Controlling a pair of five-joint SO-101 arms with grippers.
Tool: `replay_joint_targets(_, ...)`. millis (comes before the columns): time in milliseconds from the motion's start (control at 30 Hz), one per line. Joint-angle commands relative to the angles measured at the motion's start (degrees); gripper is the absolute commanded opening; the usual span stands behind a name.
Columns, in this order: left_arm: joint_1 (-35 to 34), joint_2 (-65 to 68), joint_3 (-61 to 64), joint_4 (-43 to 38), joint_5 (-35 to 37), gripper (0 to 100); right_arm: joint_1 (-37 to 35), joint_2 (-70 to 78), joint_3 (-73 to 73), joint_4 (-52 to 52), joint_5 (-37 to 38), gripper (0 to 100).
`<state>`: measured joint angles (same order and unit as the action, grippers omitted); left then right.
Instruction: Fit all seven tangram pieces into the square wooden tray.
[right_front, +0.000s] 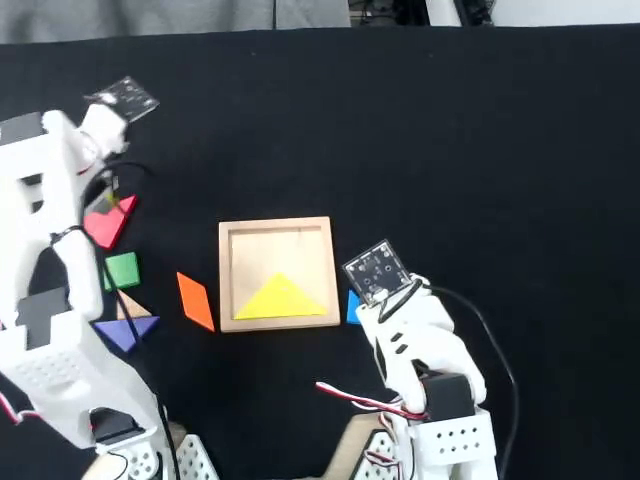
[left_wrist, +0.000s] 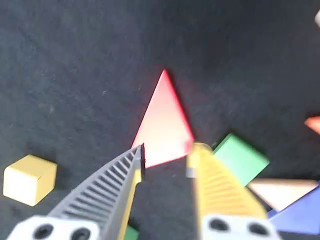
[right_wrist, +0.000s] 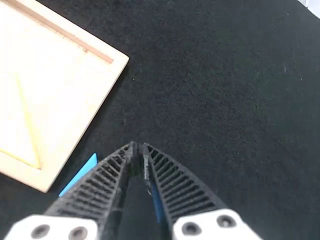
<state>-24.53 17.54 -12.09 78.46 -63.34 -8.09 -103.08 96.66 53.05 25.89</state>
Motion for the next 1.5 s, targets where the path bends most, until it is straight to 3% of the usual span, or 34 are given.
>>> replay_joint_targets(0,-2.51,-2.9,-3.3,0.62,-5.8,24,-0.44,-4.09,-0.04,0.18,0.18,1.1)
replay_joint_targets(133,-4.09,0.53,-4.0,0.44,-11.34,24,-0.44,-4.09,-0.04,0.18,0.18,1.1)
replay_joint_targets(400,-3.21,8.88,-11.03,-1.41,-12.04,25,-0.44,-4.09,-0.04,0.44,0.18,1.1)
replay_joint_targets(567,-3.3,17.41,-17.89,-0.88,-12.13,30,-0.44,-4.09,-0.04,1.41,0.18,1.1)
replay_joint_targets(800,-4.09,22.33,-26.51,9.58,-17.67,30,-0.44,-4.09,-0.04,1.41,0.18,1.1)
replay_joint_targets(1300,-3.74,27.96,-26.86,7.12,-18.37,30,-0.44,-4.09,-0.04,1.41,0.18,1.1)
replay_joint_targets(1467,-4.7,28.04,-26.68,7.12,-23.3,30,-0.44,-4.09,-0.04,1.41,0.18,1.1)
